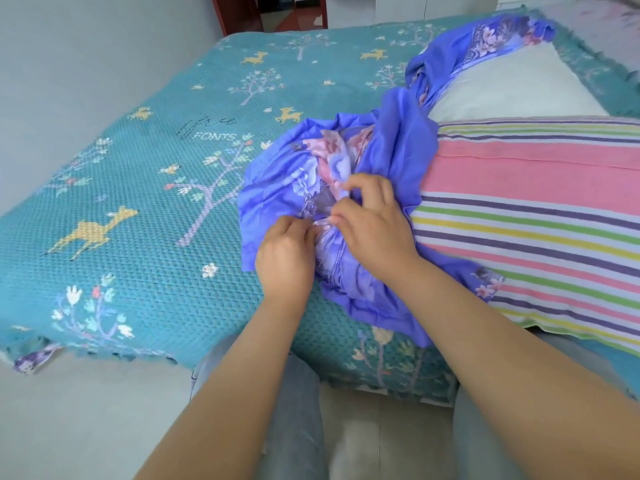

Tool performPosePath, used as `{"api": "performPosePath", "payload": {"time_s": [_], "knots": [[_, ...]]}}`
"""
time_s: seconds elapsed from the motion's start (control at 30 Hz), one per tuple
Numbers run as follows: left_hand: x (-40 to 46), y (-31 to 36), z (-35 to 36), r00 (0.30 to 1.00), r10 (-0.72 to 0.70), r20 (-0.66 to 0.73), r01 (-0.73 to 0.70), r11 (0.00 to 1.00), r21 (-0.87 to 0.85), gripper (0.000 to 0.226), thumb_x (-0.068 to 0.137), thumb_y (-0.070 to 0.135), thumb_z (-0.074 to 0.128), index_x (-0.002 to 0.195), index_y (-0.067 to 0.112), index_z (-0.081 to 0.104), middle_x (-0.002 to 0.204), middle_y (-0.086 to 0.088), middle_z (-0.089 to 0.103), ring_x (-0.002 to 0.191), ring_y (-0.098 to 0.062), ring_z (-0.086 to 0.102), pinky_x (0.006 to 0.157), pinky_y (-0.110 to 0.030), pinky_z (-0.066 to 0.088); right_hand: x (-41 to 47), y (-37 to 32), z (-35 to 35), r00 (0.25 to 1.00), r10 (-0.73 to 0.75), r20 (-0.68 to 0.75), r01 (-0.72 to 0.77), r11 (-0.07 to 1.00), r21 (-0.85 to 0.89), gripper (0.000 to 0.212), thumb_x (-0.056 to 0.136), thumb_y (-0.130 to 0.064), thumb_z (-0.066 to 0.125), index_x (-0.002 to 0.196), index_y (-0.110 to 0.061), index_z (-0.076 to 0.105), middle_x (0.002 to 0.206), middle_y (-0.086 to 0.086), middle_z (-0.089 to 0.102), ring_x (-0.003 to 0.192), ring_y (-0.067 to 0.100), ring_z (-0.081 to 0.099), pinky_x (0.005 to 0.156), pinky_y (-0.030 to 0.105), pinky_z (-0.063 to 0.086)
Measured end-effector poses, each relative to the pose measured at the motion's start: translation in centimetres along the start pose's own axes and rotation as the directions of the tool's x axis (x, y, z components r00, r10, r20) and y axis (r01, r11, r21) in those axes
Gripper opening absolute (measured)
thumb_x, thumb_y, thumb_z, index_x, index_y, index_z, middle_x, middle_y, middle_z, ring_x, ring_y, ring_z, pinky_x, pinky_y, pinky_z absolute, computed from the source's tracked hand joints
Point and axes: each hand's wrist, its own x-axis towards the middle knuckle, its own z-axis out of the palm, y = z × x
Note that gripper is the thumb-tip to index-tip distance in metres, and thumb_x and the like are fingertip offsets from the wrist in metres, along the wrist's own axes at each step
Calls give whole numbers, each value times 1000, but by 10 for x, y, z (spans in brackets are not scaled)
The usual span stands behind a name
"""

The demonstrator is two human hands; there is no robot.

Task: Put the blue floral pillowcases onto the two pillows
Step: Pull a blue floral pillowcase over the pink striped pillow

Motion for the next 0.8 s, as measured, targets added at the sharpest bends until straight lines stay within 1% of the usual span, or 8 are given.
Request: {"api": "performPosePath", "payload": {"time_s": [0.07, 0.1, 0.2, 0.33, 0.43, 0.6, 0.7, 0.8], "knots": [[0, 1, 2, 1000, 29, -11, -28, 999, 38, 22, 82, 23, 53, 71, 11, 67, 70, -10, 62, 61, -32, 60, 48, -33, 43, 0, 1, 4, 974, -213, 81, 215, 977, -13, 14, 87, -30, 58, 81, -19, 64, 113, -3, 62, 112, 19, 48, 85, 35, 38], [-1, 2, 2, 999, 33, -23, -32, 999, 38, 22, 81, 22, 51, 69, 11, 65, 68, -10, 61, 59, -32, 59, 47, -33, 42, 1, 3, 6, 958, -237, 162, 240, 971, 6, 15, 89, -32, 54, 85, -21, 64, 109, -7, 64, 112, 16, 52, 88, 34, 35], [-16, 9, 0, 996, 63, -69, -65, 998, -26, 21, 85, 22, 54, 71, 11, 65, 70, -9, 61, 62, -31, 58, 48, -34, 42, 1, 11, 15, 928, -125, 352, 120, 992, 36, 30, 92, -33, 37, 98, -21, 64, 103, -9, 66, 108, 13, 58, 91, 27, 27], [-44, 23, 6, 998, 68, 7, -66, 988, -136, 23, 88, 25, 51, 73, 10, 60, 70, -8, 61, 62, -30, 57, 49, -31, 38, 1, 17, 22, 888, -92, 451, 76, 996, 54, 48, 90, -42, 23, 111, -23, 62, 124, -11, 60, 120, 8, 49, 96, 23, 21], [-47, 16, 15, 998, 56, 40, -52, 994, -96, 31, 89, 29, 39, 82, 8, 62, 73, -11, 60, 64, -33, 57, 47, -33, 38, 2, 17, 15, 887, -142, 440, 110, 989, 97, 49, 87, -56, 27, 99, -26, 64, 126, -13, 58, 120, 9, 49, 96, 24, 21], [-47, 15, 18, 995, -96, 27, 100, 983, -151, 19, 90, 17, 47, 80, 4, 56, 84, -16, 57, 76, -37, 56, 58, -41, 39, -1, 18, -2, 866, -354, 353, 403, 912, -73, 38, 84, -47, 45, 111, -28, 62, 103, -11, 61, 98, 16, 52, 80, 30, 31], [-42, 14, 15, 987, -161, -27, 148, 953, -265, 20, 88, 16, 41, 77, 4, 52, 84, -15, 56, 80, -34, 53, 67, -45, 41, -3, 16, -8, 828, -469, 307, 539, 816, -207, 14, 85, -33, 56, 81, -22, 64, 75, -6, 58, 79, 21, 54, 69, 33, 32], [-36, 12, 6, 969, -214, -124, 165, 933, -321, 25, 92, 22, 38, 80, 5, 53, 84, -15, 58, 80, -33, 54, 71, -42, 37, -2, 19, -21, 875, -397, 276, 467, 844, -263, 39, 87, -44, 45, 63, -19, 64, 58, -2, 59, 64, 23, 57, 65, 35, 33]]}}
